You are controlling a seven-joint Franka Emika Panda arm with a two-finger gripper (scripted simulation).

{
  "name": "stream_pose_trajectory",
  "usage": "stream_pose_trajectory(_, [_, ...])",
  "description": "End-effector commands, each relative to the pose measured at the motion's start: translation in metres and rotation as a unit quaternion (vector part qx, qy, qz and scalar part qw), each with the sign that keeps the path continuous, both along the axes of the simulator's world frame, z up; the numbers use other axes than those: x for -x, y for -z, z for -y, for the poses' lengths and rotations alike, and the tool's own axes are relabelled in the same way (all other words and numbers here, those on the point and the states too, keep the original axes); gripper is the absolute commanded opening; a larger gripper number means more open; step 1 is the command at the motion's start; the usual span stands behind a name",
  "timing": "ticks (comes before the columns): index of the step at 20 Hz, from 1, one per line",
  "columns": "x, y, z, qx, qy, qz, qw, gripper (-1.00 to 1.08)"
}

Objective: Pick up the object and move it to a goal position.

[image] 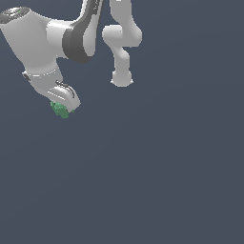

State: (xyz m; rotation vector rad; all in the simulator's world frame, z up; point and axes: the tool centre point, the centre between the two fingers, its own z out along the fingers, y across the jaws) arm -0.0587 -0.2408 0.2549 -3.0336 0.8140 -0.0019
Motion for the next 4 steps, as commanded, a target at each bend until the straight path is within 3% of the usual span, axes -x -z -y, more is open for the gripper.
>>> stream_pose_trajectory(1, [0.0010, -0.0027, 0.0019, 0.000, -0.001, -0.001, 1.0000, -1.00])
stream_pose_trajectory(4, [-0.0004, -0.0014, 0.0014, 0.000, -0.001, -0.001, 1.0000, -1.00])
